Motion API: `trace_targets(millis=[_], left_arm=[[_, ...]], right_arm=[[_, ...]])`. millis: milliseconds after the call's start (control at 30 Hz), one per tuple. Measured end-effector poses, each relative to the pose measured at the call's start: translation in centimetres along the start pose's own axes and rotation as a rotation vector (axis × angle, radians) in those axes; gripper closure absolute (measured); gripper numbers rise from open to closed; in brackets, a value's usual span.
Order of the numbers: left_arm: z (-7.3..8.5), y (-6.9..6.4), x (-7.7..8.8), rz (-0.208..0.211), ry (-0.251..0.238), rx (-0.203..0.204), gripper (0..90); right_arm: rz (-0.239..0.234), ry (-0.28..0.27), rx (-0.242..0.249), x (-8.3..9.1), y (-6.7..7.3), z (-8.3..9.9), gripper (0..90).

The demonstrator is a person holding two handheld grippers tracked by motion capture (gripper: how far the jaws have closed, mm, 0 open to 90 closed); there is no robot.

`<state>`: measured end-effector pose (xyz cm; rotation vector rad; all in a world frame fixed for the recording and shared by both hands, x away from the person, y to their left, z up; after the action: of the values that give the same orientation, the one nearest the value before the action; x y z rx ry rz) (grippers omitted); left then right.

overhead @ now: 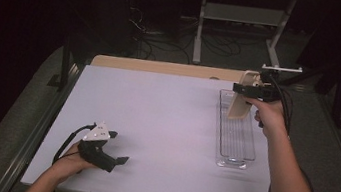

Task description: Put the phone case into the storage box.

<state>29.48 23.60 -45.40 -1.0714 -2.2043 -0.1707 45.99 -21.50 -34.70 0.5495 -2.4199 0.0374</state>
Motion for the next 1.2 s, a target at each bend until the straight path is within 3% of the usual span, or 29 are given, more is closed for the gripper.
trace_targets(millis=[100,333,667,967,1200], left_arm=[[0.0,-0.1,0.0,0.003,0.003,-0.001,2.0],[-0.1,0.1,0.2,0.006,-0.002,0.011,2.0],[-0.1,0.0,0.2,0.017,-0.004,0.007,2.0],[-0.1,0.1,0.3,0.02,0.001,0.0,2.0],[-0.1,0.1,0.3,0.021,-0.001,0.005,2.0]], right_arm=[[0.024,0.042,0.032,-0.6,0.3,-0.7,9.5],[0.063,0.113,0.035,-2.1,1.1,-2.0,9.5],[0.126,0.195,0.044,-4.7,0.8,-2.4,9.5],[0.18,0.246,0.03,-7.0,0.4,-2.3,9.5],[0.223,0.273,-0.016,-8.4,-0.2,-2.1,9.4]])
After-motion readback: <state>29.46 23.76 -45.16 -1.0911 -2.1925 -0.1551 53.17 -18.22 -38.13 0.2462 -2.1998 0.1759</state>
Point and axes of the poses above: each handheld gripper's, and its own axes: x roughly backward along the jaws, z roughly out of its underside, y roughly to its left, the point moved 3 cm from there along -x, roughly forward along the jaws, and after that the axes turned 10 degrees about x, right-handed, at the moved point
